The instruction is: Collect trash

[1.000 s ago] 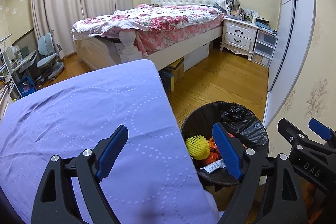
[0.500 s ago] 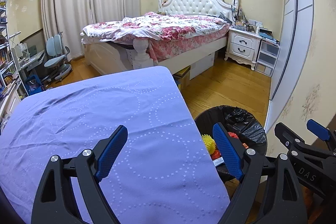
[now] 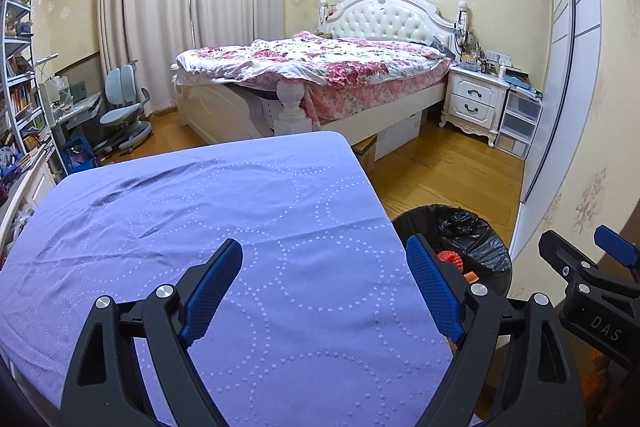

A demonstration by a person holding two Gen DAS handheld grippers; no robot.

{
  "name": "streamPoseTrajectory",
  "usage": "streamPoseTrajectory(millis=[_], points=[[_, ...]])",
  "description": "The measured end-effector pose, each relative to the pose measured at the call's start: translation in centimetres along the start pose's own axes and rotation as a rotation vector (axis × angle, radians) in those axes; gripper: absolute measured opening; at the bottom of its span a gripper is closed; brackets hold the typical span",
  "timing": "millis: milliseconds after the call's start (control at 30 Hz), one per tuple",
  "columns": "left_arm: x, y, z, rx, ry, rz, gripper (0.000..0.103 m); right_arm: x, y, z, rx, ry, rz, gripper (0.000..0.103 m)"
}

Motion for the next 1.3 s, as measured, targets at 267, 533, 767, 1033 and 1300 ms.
streamPoseTrajectory(millis=[267, 533, 767, 1033, 1300], points=[[0.6, -0.1, 0.1, -0.002, -0.004, -0.009, 0.084, 0.3, 0.0, 0.1, 0.001, -0.001, -0.002, 0.094], [0.8, -0.2, 0.2, 0.0, -0.004, -0.009, 0.084, 0.4, -0.1, 0.2, 0.001, -0.001, -0.003, 0.094], [1.1, -0.3, -0.1, -0.004, -0.007, -0.007, 0.084, 0.5, -0.2, 0.2, 0.0, -0.002, -0.002, 0.094], [1.1, -0.4, -0.1, -0.004, -0.007, -0.007, 0.084, 0.6, -0.2, 0.2, -0.001, -0.001, -0.003, 0.094], [1.1, -0.4, -0.1, -0.003, -0.007, -0.008, 0.084, 0.9, -0.3, 0.2, 0.001, 0.0, -0.003, 0.094]])
Point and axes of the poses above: each gripper's, at about its wrist camera, not at the fingertips, and x roughly against the way its jaws point, z to its left, y to its top, the point moved 6 cm from there along -x, roughly the way its jaws point, and after that the axes turned 9 degrees about x, right-handed, at the moved point
